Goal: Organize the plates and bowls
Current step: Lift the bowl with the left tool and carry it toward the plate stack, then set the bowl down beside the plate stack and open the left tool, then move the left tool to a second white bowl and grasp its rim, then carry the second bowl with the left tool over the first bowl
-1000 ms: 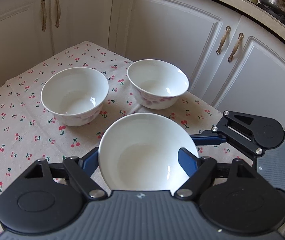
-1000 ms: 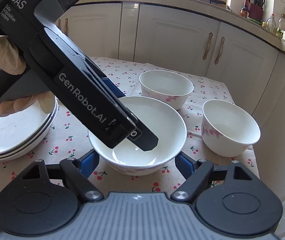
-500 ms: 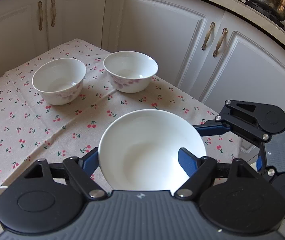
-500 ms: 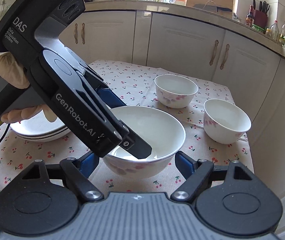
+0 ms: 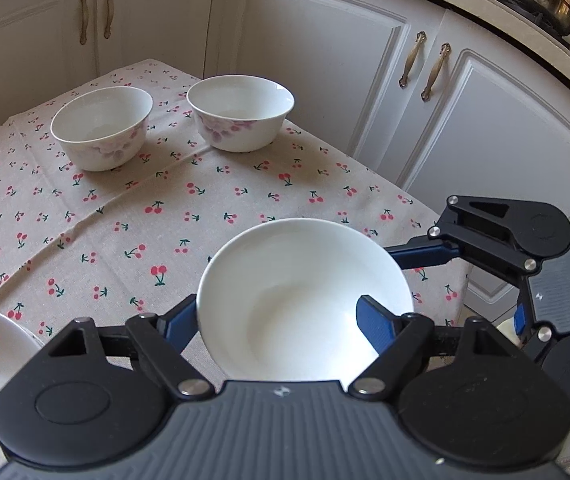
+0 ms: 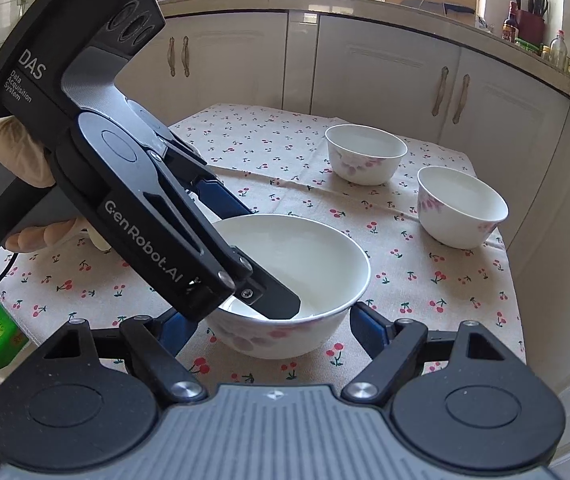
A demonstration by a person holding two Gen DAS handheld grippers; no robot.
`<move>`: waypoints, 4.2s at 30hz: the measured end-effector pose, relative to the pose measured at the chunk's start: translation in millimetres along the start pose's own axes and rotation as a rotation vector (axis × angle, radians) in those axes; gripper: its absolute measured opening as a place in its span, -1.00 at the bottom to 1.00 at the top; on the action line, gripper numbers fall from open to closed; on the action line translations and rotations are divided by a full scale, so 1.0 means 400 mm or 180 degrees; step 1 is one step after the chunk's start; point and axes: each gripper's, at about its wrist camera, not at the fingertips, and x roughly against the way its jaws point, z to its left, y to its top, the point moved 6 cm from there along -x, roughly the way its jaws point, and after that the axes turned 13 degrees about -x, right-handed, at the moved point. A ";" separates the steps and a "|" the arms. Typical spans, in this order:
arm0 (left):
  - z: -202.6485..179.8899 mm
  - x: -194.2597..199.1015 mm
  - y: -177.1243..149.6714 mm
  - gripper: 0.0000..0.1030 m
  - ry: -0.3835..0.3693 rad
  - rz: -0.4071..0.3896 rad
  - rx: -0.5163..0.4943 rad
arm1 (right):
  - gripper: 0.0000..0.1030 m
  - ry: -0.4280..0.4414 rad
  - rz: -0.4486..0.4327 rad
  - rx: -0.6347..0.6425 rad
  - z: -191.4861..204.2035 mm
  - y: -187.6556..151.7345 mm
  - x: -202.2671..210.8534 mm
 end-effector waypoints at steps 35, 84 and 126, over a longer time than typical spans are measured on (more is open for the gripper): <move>-0.038 0.095 0.090 0.76 0.0190 -0.0355 -0.0265 | 1.00 -0.0257 -0.0248 -0.0670 -0.154 0.018 0.102; 0.209 -0.323 0.407 0.71 0.0169 0.0053 -0.0322 | 0.72 -0.0234 -0.0236 -0.0182 -0.438 0.215 -0.218; 0.118 -0.223 0.376 0.64 -0.0025 -0.0036 -0.0370 | 0.61 -0.0274 -0.0095 -0.0013 -0.356 0.208 -0.117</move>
